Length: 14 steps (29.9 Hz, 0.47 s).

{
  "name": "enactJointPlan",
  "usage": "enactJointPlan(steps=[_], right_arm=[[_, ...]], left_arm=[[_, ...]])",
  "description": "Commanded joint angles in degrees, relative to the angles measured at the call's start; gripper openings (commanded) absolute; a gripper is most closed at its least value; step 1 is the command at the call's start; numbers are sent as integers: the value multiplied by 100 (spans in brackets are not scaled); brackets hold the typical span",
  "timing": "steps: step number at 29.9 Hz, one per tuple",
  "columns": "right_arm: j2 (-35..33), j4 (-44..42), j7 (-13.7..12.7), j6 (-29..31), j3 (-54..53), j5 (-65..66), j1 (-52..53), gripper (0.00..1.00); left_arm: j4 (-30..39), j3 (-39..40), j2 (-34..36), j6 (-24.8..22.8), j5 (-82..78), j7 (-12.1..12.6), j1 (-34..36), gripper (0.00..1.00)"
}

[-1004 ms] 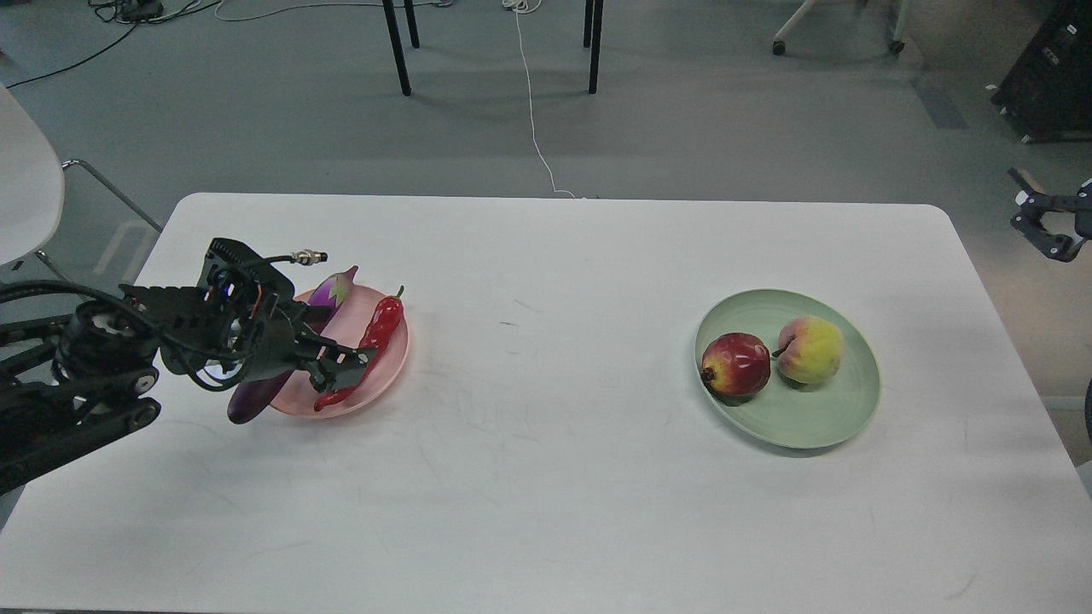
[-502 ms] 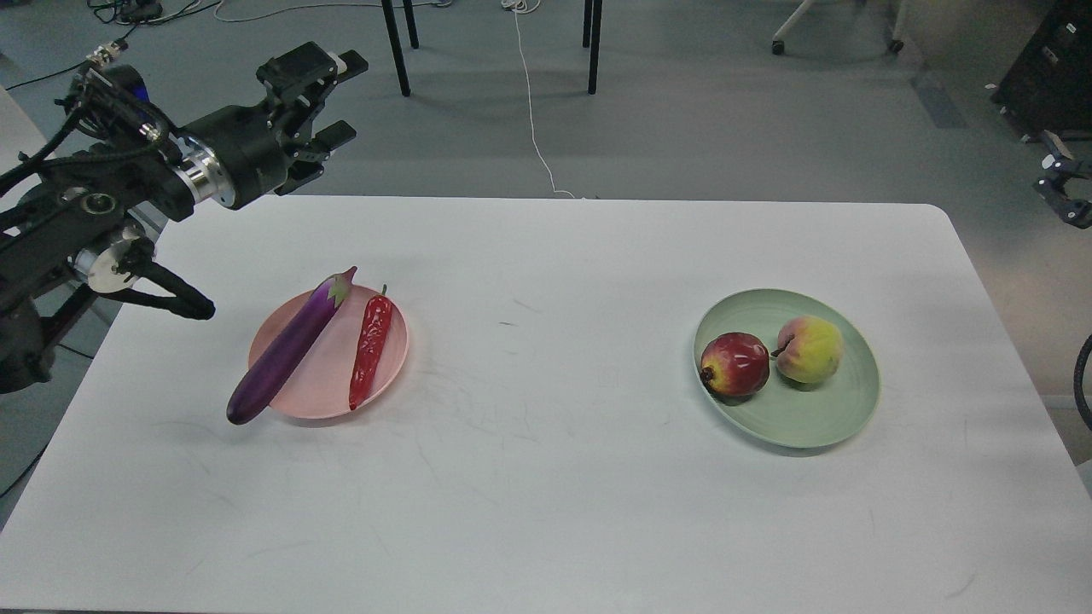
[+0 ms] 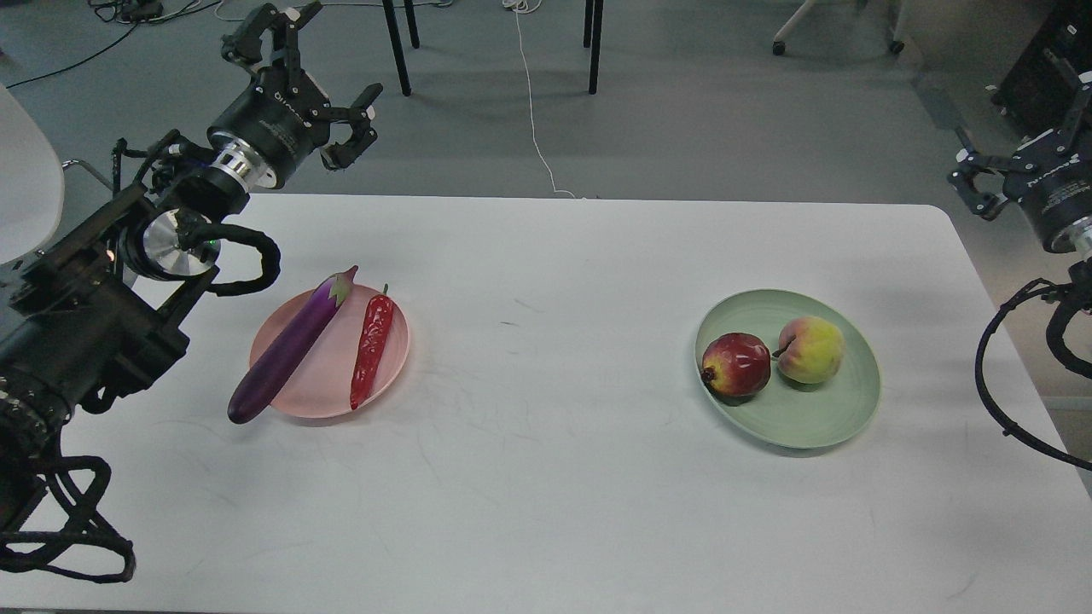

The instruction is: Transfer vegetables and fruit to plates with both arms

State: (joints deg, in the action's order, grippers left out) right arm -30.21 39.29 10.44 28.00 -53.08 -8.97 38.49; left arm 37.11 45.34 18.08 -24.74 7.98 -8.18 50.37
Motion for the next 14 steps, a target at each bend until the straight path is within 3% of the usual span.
enactJointPlan(steps=[1,7,14], right_arm=[[514,-44,-33,0,-168,0,105,99],[1367,-887,-42,0,-212,0,562,99],[1430,-1046,-59,0,-107,0,563,99]], left_arm=[[-282,133,-331,-207,432,9,-1,98],[-380,142,-464,-225,467,0,-45,98],[-371,142,-455,-233,459,-9,-167,98]])
